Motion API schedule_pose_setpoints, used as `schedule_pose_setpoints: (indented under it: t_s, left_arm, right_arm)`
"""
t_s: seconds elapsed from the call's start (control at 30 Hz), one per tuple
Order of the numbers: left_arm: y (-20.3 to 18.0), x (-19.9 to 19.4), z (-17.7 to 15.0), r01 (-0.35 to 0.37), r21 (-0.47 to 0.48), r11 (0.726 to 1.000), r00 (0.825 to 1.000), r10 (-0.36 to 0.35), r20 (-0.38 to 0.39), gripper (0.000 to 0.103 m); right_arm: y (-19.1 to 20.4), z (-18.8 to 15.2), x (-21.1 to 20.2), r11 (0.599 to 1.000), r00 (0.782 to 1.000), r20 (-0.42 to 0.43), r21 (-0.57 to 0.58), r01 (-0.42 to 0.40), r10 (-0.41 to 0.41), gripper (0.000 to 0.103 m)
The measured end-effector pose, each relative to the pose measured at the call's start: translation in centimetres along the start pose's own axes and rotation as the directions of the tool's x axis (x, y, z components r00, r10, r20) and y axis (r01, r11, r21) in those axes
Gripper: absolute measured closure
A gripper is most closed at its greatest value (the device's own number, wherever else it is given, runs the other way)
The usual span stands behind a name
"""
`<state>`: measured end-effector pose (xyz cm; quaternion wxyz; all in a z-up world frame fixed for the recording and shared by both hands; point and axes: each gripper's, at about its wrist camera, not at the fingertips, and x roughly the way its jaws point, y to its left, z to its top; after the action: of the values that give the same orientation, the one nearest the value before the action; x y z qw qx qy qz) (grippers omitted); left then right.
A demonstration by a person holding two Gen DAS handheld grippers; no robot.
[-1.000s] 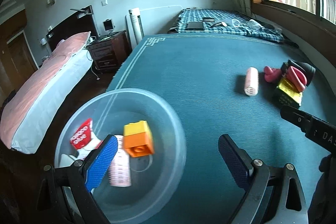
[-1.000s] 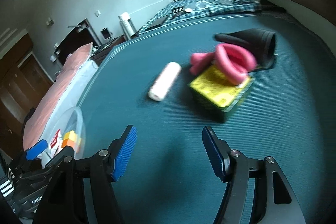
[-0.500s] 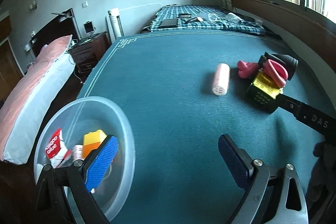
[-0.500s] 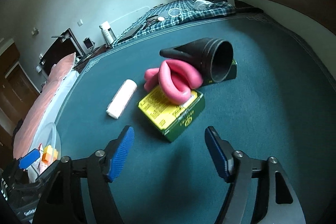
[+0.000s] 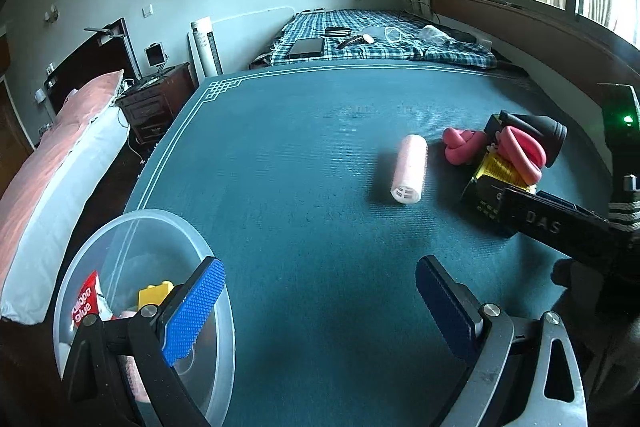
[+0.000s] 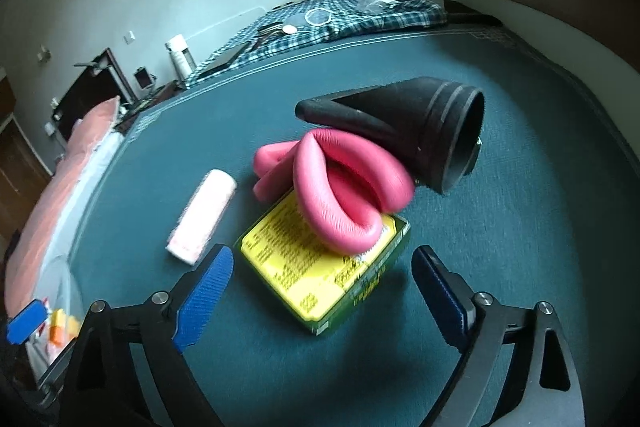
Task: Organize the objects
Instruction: 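Move both open tools back toward the pink foam tubes and yellow box, then grasp the pink hair roller with the left tool while the right tool grasps the yellow-labelled box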
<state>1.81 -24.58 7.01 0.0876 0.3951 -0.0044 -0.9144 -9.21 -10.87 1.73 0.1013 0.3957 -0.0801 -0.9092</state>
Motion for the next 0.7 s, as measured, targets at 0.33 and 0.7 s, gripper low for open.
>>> schedule_pose_setpoints:
  t_s: [0.33,0.7]
  left_arm:
    - [0.5,1.6,1.4,0.000,-0.014,1.000,1.000,0.000,-0.009,0.004]
    - [-0.6,4.0,2.3,0.032,-0.013,0.999,0.998,-0.033,-0.051,0.004]
  right_arm:
    - [1.1,0.9,2.1,0.997,0.997,-0.015,-0.024,0.079,-0.079,0.007]
    - [0.2,1.0,1.8,0.998,1.000,-0.012,-0.067,0.006,-0.006,0.012]
